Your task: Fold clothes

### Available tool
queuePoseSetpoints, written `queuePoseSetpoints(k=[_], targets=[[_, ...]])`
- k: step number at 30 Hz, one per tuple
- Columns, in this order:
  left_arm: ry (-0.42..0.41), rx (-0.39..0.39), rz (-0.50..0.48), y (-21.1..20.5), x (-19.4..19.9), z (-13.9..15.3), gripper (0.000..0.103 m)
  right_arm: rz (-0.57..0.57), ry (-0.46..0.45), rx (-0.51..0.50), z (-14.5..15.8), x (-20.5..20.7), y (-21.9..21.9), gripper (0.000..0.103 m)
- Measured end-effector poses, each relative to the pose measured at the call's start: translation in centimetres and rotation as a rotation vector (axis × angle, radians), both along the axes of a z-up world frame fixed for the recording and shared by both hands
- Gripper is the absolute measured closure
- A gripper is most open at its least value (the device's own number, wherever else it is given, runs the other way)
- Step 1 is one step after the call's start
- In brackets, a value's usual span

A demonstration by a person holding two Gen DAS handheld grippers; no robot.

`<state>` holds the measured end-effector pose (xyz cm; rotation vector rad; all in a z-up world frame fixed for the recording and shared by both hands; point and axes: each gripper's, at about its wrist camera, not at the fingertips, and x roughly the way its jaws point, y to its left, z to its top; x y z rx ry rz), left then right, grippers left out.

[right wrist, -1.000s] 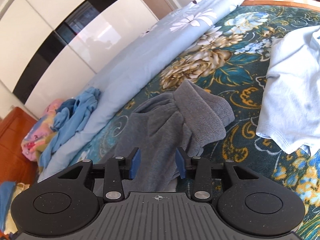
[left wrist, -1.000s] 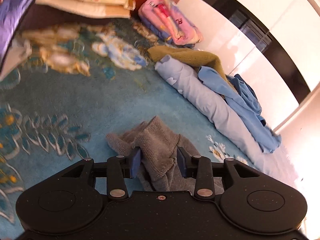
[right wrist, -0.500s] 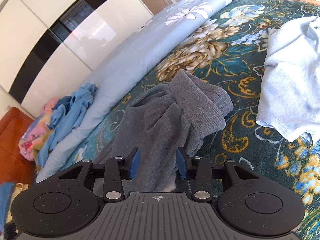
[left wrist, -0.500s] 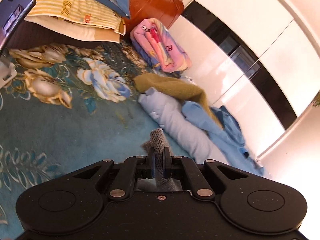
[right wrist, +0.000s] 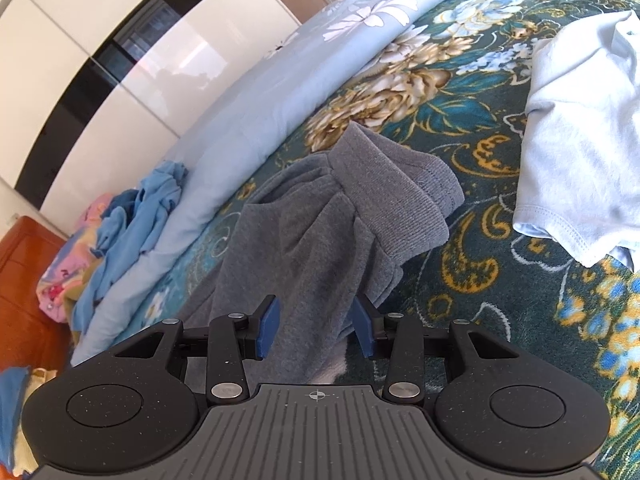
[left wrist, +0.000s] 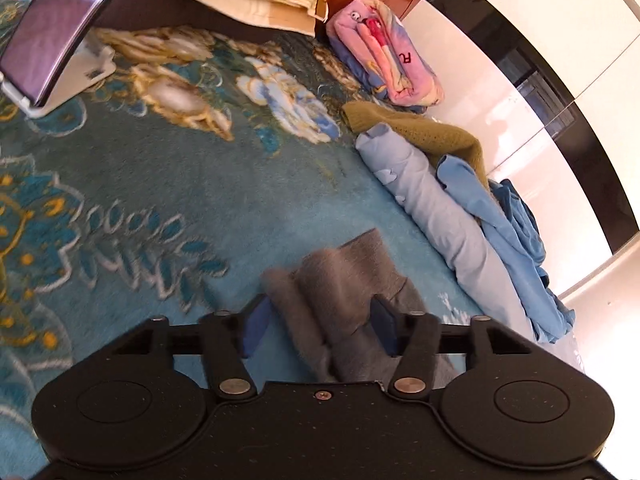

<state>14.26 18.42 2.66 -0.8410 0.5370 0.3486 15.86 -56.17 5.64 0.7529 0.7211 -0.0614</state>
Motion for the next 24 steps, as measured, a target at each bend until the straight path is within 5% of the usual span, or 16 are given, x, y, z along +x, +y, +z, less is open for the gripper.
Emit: queuePoseSetpoints(k=[3, 6, 7, 13, 15, 17, 19, 24], targets=[[0.021, -0.037, -0.007, 0.1, 0.0, -0.9, 0.044, -0.019, 0.007, 0.019, -0.7, -0.1, -0.4, 0.065], [-0.024, -0.086, -0.009, 0.0, 0.5, -1.3, 0.028, -0.046, 0.005, 0.081, -2.0, 0.4, -1.2, 0.057], [-0.033, -0.102, -0.016, -0.1, 0.8, -1.3, 0.028, -0.068, 0.004, 0.111, -2.6, 0.6, -1.6, 0.043], [-0.029, -0.13, -0.024, -1.0, 3.0, -1.5, 0.034, -0.147, -0.007, 0.22, -4.9, 2.4, -2.3, 0.041], [-0.029, -0.141, 0.001, -1.0, 3.2, -1.6, 0.044, -0.16, -0.002, 0.236, -5.3, 2.9, -2.4, 0.05], [-0.018, -0.137, 0.014, -1.0, 3.4, -1.6, 0.061, -0.143, 0.002, 0.229, -5.3, 3.4, -2.4, 0.093], [-0.018, -0.112, 0.018, -1.0, 3.3, -1.4, 0.081, -0.122, -0.002, 0.178, -4.4, 3.5, -2.5, 0.095], [-0.032, -0.105, 0.047, -0.8, 2.6, -1.0, 0.082, -0.141, -0.009, 0.154, -3.6, 3.5, -3.8, 0.097]])
